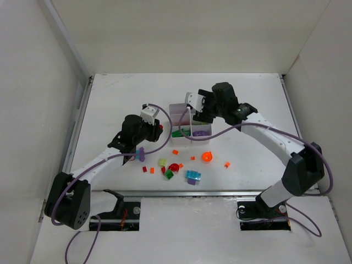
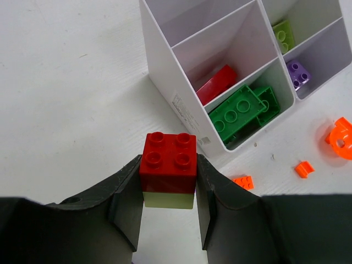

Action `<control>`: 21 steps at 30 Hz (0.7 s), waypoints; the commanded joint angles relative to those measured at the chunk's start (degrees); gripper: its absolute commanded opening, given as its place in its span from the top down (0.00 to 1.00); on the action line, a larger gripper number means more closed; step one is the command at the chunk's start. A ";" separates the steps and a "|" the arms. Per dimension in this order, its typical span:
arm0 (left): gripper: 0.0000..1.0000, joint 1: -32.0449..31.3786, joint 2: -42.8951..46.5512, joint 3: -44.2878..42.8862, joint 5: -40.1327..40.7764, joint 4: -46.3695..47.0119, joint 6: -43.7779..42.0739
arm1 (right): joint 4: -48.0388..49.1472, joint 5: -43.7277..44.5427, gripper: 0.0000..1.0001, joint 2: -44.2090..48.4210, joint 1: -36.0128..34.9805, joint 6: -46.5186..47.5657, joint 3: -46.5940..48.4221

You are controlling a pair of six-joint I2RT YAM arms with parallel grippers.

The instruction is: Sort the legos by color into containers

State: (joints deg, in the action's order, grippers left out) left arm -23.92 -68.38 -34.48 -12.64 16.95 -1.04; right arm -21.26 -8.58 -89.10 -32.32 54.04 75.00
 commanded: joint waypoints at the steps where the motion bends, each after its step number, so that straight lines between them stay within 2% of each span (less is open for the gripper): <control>1: 1.00 -0.07 2.02 0.38 -1.24 2.30 -1.15 | 4.56 -2.23 0.23 4.72 -0.47 -2.97 -0.21; 3: 1.00 -0.07 2.02 -0.33 -2.64 2.30 -2.30 | 4.56 -4.77 0.23 6.73 -0.47 -3.59 -0.82; 6: 1.00 -0.07 2.02 -2.25 -10.80 3.62 -7.91 | 3.16 -11.53 0.23 8.50 -0.47 -3.59 -1.34; 8: 1.00 1.85 2.02 -3.48 -23.08 5.10 -14.13 | 2.37 -17.57 0.24 9.03 -0.47 -4.12 -1.35; 10: 1.00 4.13 2.64 -5.42 -34.92 8.86 -14.78 | 1.74 -23.03 0.26 9.03 -0.47 -5.34 -1.35; 12: 1.00 4.67 2.64 -7.26 -40.50 11.08 -14.78 | 1.74 -25.76 0.26 9.03 -0.47 -6.13 -1.35; 16: 1.00 6.69 -0.08 -12.44 -47.46 20.11 -5.41 | 3.48 -29.82 0.26 10.34 -0.47 -8.68 -2.49; 18: 1.00 7.22 -0.96 -13.06 -50.70 28.08 3.73 | 5.77 -31.32 0.26 11.14 -0.47 -10.79 -4.24; 21: 1.00 6.70 -1.49 -13.68 -54.57 32.87 8.85 | 10.00 -35.79 0.26 11.93 -0.47 -13.16 -5.66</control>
State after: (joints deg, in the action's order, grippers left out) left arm -17.12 -69.30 -46.15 -57.56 38.54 -0.89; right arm -17.85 -36.60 -79.26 -32.32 44.69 70.00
